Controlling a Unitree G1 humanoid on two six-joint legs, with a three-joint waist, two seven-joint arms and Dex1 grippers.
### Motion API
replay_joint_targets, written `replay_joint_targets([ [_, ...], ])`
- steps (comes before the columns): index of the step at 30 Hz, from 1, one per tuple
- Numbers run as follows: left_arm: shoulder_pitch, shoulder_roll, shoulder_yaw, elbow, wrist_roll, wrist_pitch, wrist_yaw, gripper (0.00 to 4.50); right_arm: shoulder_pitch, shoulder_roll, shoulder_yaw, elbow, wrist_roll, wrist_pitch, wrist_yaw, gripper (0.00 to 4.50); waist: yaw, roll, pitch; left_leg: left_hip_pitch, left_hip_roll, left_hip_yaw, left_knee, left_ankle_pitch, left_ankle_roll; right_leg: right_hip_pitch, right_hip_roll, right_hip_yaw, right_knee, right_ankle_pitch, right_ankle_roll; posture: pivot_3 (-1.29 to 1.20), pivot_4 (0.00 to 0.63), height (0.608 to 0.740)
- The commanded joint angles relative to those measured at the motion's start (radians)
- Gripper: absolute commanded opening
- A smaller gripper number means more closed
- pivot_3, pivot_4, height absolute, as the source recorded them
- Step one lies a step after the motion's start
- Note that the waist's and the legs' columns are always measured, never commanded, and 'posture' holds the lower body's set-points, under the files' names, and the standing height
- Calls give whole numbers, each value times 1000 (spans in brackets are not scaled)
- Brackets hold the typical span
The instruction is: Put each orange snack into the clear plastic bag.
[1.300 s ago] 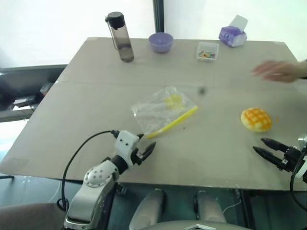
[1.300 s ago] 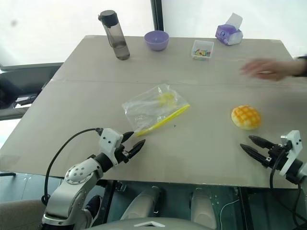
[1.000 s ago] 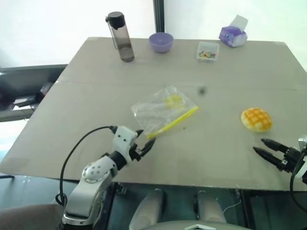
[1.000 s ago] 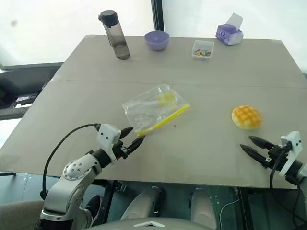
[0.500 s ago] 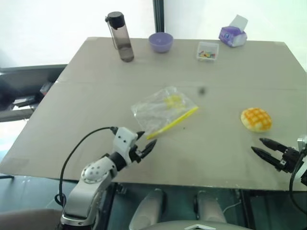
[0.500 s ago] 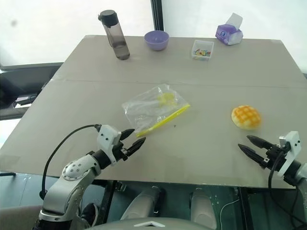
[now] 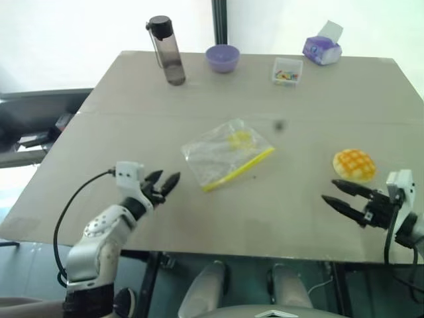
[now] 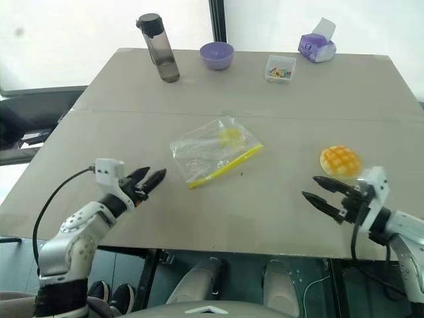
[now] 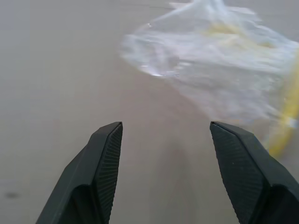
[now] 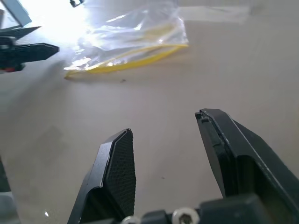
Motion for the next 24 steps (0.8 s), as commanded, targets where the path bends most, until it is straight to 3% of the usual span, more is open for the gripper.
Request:
replay_joint_targets([
  [1, -67, -12, 17, 58, -70, 89, 15, 3144, -33, -16, 37, -109, 16, 78, -51, 2446, 2, 0, 0, 0, 0, 0, 0, 0, 0, 0, 0, 0, 0, 0, 0, 0, 150, 739],
  [2, -90, -15, 18, 79, -81, 106, 17, 3764, -44, -21, 51, -136, 29, 107, -59, 3066, 4, 0, 0, 0, -1, 0, 0, 0, 0, 0, 0, 0, 0, 0, 0, 0, 150, 739],
  [3, -124, -27, 20, 101, -100, 127, 23, 3764, -63, -22, 67, -156, 28, 120, -68, 3066, 4, 0, 0, 0, -1, -1, 0, 0, 0, 0, -1, -1, 0, 0, 0, 0, 150, 739],
  [4, -151, -38, 25, 117, -117, 143, 29, 4412, -79, -22, 80, -171, 25, 132, -77, 3738, 3, 0, 0, 0, -1, -1, 0, 0, 0, 0, -1, -1, 0, 0, 0, 0, 150, 739],
  [6, -201, -66, 50, 150, -168, 187, 46, 4500, -107, -19, 103, -192, 15, 143, -91, 4439, 2, 0, 0, 0, -1, -2, 0, 0, 0, 0, -1, -1, 1, 0, 0, 0, 150, 739],
  [14, -237, -68, 68, 162, -356, 401, 19, 4500, -132, -3, 136, -238, -4, 147, -136, 4439, -1, -1, 0, -1, -1, -1, 0, 0, 0, 0, 0, -1, 0, 0, 0, 0, 150, 739],
  [19, -308, -77, -7, 246, -352, 508, 37, 4500, -169, 24, 185, -236, -50, 129, -176, 4439, 3, -1, -1, 0, -1, -2, 1, 0, 0, 0, 0, -2, 2, 0, 0, 0, 150, 739],
  [24, -354, -92, -82, 354, -278, 501, 32, 4500, -221, 46, 253, -218, -98, 115, -188, 4439, 3, 0, -1, 1, -2, -2, 2, 0, -1, 1, -1, -2, 2, 0, 0, 0, 150, 739],
])
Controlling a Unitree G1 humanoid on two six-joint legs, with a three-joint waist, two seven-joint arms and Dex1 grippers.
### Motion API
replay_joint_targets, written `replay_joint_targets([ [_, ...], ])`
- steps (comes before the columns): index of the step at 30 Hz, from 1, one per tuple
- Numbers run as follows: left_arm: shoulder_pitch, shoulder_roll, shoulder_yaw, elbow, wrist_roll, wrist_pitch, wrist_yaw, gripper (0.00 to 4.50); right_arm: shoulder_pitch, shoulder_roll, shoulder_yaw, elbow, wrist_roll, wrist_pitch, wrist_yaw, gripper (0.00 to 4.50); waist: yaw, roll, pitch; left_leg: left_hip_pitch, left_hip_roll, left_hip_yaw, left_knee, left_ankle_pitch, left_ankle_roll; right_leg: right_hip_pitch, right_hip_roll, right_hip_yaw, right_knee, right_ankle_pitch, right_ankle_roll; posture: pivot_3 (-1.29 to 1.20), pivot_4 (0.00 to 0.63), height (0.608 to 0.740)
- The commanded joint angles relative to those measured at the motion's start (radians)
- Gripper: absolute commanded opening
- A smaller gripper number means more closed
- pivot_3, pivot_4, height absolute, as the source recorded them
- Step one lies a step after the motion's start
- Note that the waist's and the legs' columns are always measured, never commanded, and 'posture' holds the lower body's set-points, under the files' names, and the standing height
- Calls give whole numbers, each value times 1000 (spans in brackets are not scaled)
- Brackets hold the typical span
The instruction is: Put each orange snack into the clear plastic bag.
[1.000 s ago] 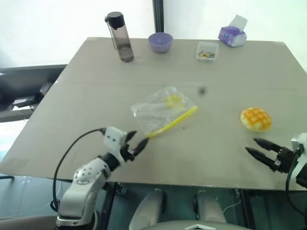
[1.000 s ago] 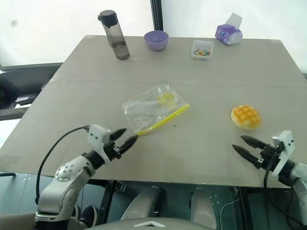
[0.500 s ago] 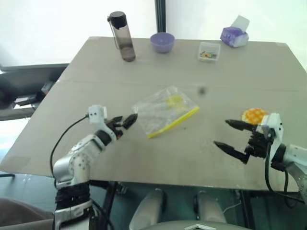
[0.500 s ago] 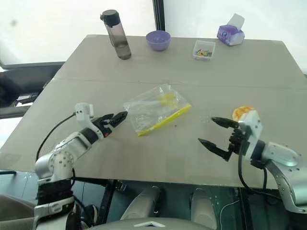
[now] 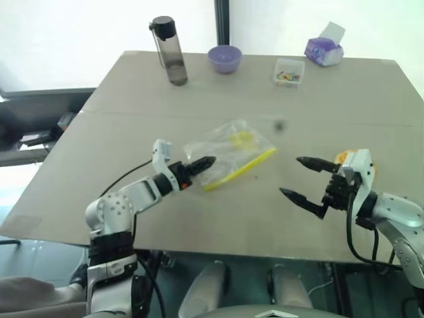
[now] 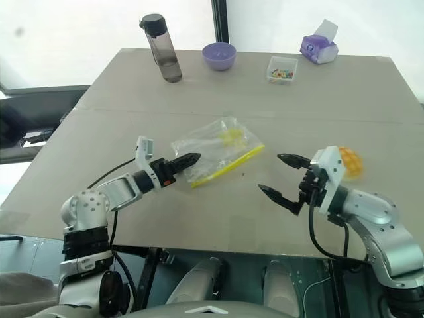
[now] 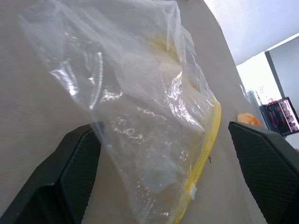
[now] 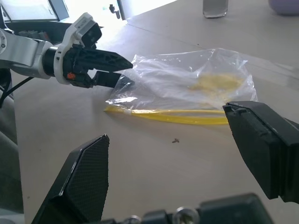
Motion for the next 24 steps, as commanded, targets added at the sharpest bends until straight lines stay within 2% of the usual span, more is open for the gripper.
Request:
replay_joint_targets([
  [1, -8, -29, -85, 117, 65, 9, -1, 4500, -59, 18, 46, -7, -50, -41, -14, 4439, 1, 1, -1, 0, 0, 0, 0, 0, 0, 0, 0, 0, 0, 0, 0, 0, 150, 739],
  [2, -18, -43, -87, 131, 65, 9, 1, 4500, -75, 28, 62, 1, -60, -44, -17, 4439, 1, 2, -2, 0, 0, 0, 0, 0, 0, 0, 0, 0, 0, 0, 0, 0, 150, 739],
  [6, -39, -80, -66, 162, 63, 19, 9, 3326, -105, 52, 109, 39, -110, -70, -18, 4500, 2, 2, -4, 2, -1, -1, 0, 0, 0, 3, -1, -1, 0, 0, 0, 0, 150, 739],
  [7, -40, -84, -60, 166, 60, 23, 9, 2744, -113, 57, 122, 53, -126, -79, -18, 4500, 0, 2, -4, 2, -1, -2, 0, 0, 0, 4, -1, -2, -1, 0, 0, 0, 150, 739],
  [13, -30, -103, -30, 138, 23, 76, 21, 91, -169, 93, 195, 160, -257, -152, -49, 4500, -1, 3, -5, 2, -1, -3, 0, 1, -1, 3, -1, -2, -1, 0, 0, 0, 150, 739],
  [24, -17, -105, 131, 75, -167, 277, 62, 40, -340, 72, 321, 553, -713, -458, -259, 4500, -16, 3, -5, 0, -1, -1, -1, 3, -5, -1, -1, -1, -1, 0, 0, 0, 150, 739],
])
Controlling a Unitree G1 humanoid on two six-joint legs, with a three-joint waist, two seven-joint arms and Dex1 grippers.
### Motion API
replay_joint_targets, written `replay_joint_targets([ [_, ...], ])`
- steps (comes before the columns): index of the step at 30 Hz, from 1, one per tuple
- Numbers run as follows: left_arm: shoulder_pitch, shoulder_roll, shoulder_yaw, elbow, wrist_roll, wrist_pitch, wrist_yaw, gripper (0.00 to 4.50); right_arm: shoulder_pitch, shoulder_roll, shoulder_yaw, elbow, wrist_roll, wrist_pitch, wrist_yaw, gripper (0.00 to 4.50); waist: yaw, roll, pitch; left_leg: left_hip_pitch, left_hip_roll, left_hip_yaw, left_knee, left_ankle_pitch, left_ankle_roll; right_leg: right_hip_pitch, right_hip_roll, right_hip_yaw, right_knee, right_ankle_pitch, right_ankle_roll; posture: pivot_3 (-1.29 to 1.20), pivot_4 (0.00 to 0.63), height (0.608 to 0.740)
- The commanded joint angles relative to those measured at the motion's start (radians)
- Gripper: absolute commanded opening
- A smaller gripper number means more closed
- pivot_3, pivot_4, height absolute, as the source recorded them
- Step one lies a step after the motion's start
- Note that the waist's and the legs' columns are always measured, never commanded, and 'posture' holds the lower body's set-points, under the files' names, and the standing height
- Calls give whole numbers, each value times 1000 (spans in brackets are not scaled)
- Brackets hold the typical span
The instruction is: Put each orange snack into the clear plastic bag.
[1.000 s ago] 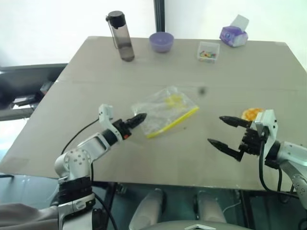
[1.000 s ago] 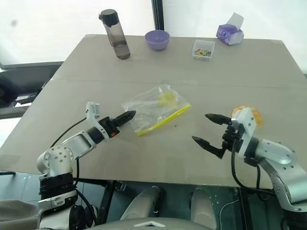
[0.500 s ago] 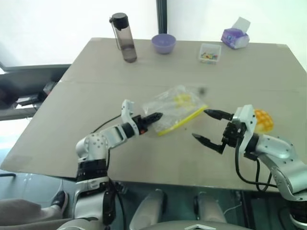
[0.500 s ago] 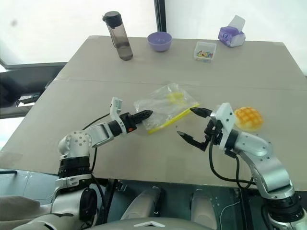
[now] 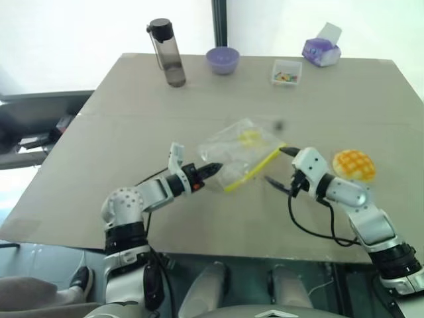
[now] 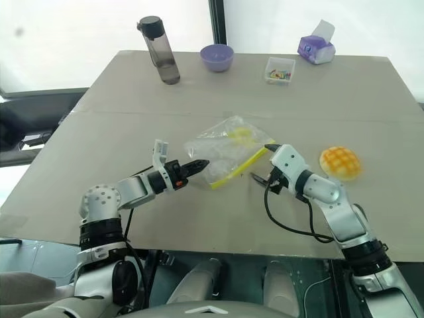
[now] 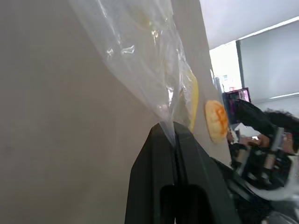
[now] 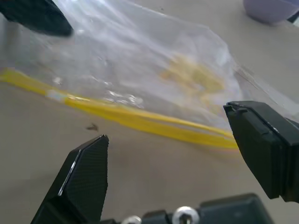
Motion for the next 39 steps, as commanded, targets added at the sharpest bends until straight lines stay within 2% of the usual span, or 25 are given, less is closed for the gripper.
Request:
replay_joint_targets([
  [1, 33, -5, 21, -25, -69, 96, 15, 40, -64, -6, 29, 91, -135, -127, -92, 4500, -6, 0, 0, 0, 0, 1, 0, 0, 0, -1, 0, 1, 0, 0, 0, 0, 150, 739],
  [5, 60, -5, 38, -66, -116, 147, 26, 40, -134, 35, 38, 196, -197, -185, -171, 4500, -15, -1, 0, 0, 0, 1, 0, 0, 0, -1, 0, 1, 1, 0, 0, 0, 150, 739],
  [9, 77, -2, 39, -89, -131, 164, 39, 40, -177, 69, 40, 239, -193, -213, -168, 4500, -18, -1, 1, 0, 1, 1, 0, 0, -1, -1, 0, 2, 2, 0, 0, 0, 150, 739],
  [11, 86, 11, 26, -105, -136, 164, 29, 0, -180, 72, 38, 243, -189, -224, -160, 3359, -17, -1, 1, 0, 1, 1, 0, 0, -1, -2, 1, 2, 1, 0, 0, 0, 150, 739],
  [12, 90, 16, 21, -113, -138, 164, 24, 0, -180, 72, 39, 244, -190, -230, -157, 3158, -17, -1, 1, 0, 1, 1, -1, 0, -1, -2, 1, 2, 1, 0, 0, 0, 150, 739],
  [15, 100, 42, -2, -133, -124, 146, -1, 0, -176, 71, 39, 249, -191, -238, -155, 1966, -19, -1, 1, 0, 1, 1, -1, 1, -1, -2, 1, 2, 1, 0, 0, 0, 150, 739],
  [16, 101, 48, -5, -137, -131, 144, -10, 0, -175, 72, 38, 251, -192, -241, -154, 1769, -19, -1, 1, 0, 1, 1, -1, 1, -1, -2, 1, 2, 1, 0, 0, 0, 150, 739],
  [18, 103, 61, -10, -157, -160, 143, -43, 0, -176, 72, 39, 258, -197, -243, -154, 882, -19, -1, 1, 0, 1, 1, -1, 1, -1, -2, 1, 2, 2, 0, 0, 0, 150, 739],
  [19, 105, 68, -15, -171, -163, 134, -56, 0, -175, 72, 38, 258, -198, -244, -154, 269, -19, -1, 1, 0, 1, 1, -1, 1, -1, -2, 1, 2, 2, 0, 0, 0, 150, 739],
  [23, 108, 103, -46, -193, -120, 60, -96, 0, -177, 72, 38, 258, -200, -238, -150, 269, -19, -2, 1, 0, 1, 1, -1, 1, -1, -2, 1, 2, 2, 0, 0, 0, 150, 739],
  [26, 115, 133, -77, -225, -84, -54, -181, 837, -174, 70, 38, 244, -202, -192, -129, 236, -19, -2, 1, 0, 1, 2, -1, 1, -1, -2, 1, 2, 2, 0, -1, 0, 150, 739],
  [30, 78, 159, -50, -218, -129, -71, -203, 2563, -191, 84, 15, 232, -209, -126, -143, 236, -19, -2, 2, 0, 1, 2, -1, 1, -1, -2, 1, 3, 1, 0, -1, 0, 150, 739],
  [34, 16, 207, -32, -245, -184, -62, -213, 2563, -260, 125, -25, 245, -225, -20, -219, 236, -20, -4, 4, -1, 1, 1, -2, 1, -2, -3, 1, 3, 2, 0, -1, 0, 150, 739],
  [39, -61, 253, -123, -302, -49, -181, -179, 2563, -353, 201, -49, 277, -277, 144, -334, 236, -20, -4, 4, -1, 2, 1, -2, 1, -2, -4, 2, 3, 2, 0, -1, 0, 150, 739],
])
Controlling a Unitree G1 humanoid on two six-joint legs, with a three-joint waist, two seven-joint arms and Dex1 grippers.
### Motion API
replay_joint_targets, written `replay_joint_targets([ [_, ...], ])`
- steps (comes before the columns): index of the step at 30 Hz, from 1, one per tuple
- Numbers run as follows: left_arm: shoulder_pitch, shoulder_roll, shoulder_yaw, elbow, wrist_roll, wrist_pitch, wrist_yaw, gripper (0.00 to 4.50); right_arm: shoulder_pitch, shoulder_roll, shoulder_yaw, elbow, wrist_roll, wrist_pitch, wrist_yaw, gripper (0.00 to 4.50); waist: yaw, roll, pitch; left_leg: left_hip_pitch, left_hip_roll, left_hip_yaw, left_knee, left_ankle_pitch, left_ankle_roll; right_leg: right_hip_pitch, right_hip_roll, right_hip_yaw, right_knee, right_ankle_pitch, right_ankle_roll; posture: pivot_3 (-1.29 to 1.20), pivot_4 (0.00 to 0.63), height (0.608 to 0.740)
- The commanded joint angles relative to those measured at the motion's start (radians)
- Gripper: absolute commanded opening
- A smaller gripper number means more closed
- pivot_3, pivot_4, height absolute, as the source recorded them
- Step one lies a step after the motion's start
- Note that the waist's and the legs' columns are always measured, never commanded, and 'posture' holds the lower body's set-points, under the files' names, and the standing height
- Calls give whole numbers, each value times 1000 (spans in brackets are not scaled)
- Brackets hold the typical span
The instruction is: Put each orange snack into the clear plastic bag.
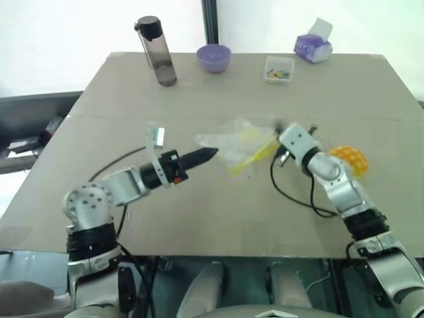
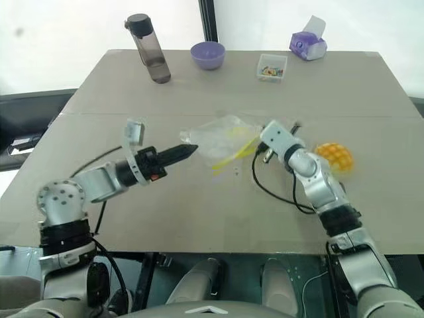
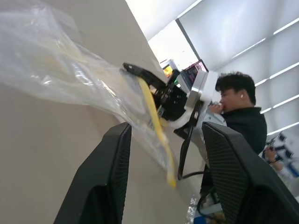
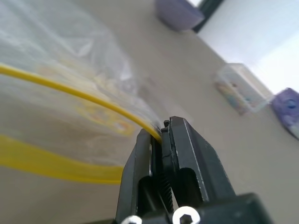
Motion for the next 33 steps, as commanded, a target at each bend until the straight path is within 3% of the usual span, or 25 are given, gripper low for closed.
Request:
replay_joint_targets([
  [1, -62, 15, -68, -59, 99, -107, 33, 2563, -61, 37, -17, -1, -35, 80, -75, 236, 2, 0, 0, 0, 0, 0, 0, 0, 0, 0, 0, 0, 0, 0, 0, 0, 150, 739],
  [3, -88, 31, -129, -82, 171, -163, 28, 2563, -85, 74, -20, 1, -16, 103, -82, 236, 2, -1, 0, 0, 0, 0, 0, 0, 0, 0, 0, 0, -1, 0, 0, 0, 150, 739],
  [11, -109, 97, -451, -110, 704, -606, 78, 2563, -139, 97, 98, -31, -160, 215, -67, 236, -4, -1, 1, -1, 0, 2, -2, 0, 0, -3, 0, 2, -1, 0, 0, 0, 150, 739],
  [17, -79, 71, -578, -230, 825, -658, 71, 2563, -157, 137, 111, -27, -201, 274, -101, 236, -13, -1, 1, -4, 0, 3, -3, 0, 0, -5, 0, 2, -1, 0, 0, 0, 150, 739],
  [23, -9, 63, -620, -316, 938, -646, 126, 2563, -170, 145, 143, -4, -267, 294, -143, 236, -25, 0, 1, -10, 0, 3, -3, 1, -1, -13, 0, 3, 2, 0, 0, 0, 150, 739],
  [33, 0, 77, -671, -289, 1134, -684, 136, 2563, -167, 207, 168, -18, -322, 375, -178, 236, -24, 0, 1, -16, 0, 3, -1, 1, -2, -19, 1, 3, 3, 0, 0, 0, 150, 739],
])
